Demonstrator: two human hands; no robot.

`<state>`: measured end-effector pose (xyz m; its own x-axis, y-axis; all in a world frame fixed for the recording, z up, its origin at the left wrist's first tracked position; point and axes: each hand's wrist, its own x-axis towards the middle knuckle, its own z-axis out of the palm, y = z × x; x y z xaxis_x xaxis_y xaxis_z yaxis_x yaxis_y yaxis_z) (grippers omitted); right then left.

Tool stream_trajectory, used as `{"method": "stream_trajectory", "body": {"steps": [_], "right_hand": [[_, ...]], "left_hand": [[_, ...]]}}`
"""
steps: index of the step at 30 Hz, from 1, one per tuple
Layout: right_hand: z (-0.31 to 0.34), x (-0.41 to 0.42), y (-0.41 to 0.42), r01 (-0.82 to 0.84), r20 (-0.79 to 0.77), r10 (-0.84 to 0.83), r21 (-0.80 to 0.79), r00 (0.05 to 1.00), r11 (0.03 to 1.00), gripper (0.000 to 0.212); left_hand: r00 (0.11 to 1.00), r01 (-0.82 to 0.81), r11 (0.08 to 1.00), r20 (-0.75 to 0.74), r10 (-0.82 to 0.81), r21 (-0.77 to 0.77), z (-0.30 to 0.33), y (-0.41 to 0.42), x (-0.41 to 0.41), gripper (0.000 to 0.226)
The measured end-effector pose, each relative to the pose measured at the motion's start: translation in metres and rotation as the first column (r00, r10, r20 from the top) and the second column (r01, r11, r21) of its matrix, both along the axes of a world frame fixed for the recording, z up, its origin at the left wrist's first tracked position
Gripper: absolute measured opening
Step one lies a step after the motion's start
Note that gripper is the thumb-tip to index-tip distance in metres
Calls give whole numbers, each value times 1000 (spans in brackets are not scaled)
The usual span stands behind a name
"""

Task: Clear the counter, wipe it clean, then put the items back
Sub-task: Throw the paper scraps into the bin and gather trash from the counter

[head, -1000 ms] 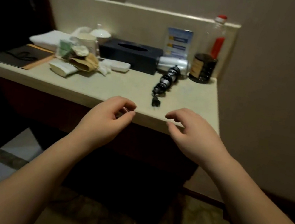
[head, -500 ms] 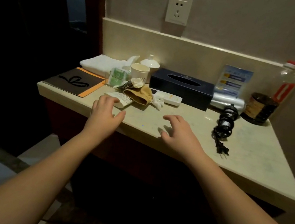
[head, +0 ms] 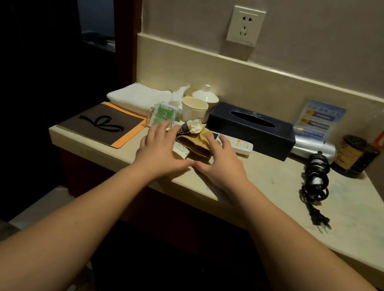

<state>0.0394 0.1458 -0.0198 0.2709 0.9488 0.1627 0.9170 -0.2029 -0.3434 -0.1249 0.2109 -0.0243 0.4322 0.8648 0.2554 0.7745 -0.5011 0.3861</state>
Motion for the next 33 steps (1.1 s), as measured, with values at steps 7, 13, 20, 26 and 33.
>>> {"method": "stream_trajectory", "body": {"steps": [7,13,20,26,33], "right_hand": [[0,-2,5,-18,8,17,90,1000,996,48],[7,6,-3,-106,235,98,21,967,994,33],[16,28,-23,-108,242,80,105,967,989,28],[21,52,-42,17,86,-38,228,996,974,39],[17,70,-47,132,-153,-80,373,985,918,31]], "left_hand": [[999,50,998,-19,-51,-26,-7,11,3,104],[999,33,998,-42,-31,45,-8,7,4,96],[996,68,994,-71,-62,86,-7,6,1,84],[991,77,994,-112,-67,83,-3,1,0,82],[975,165,979,-172,-143,122,5,6,2,110]]}}
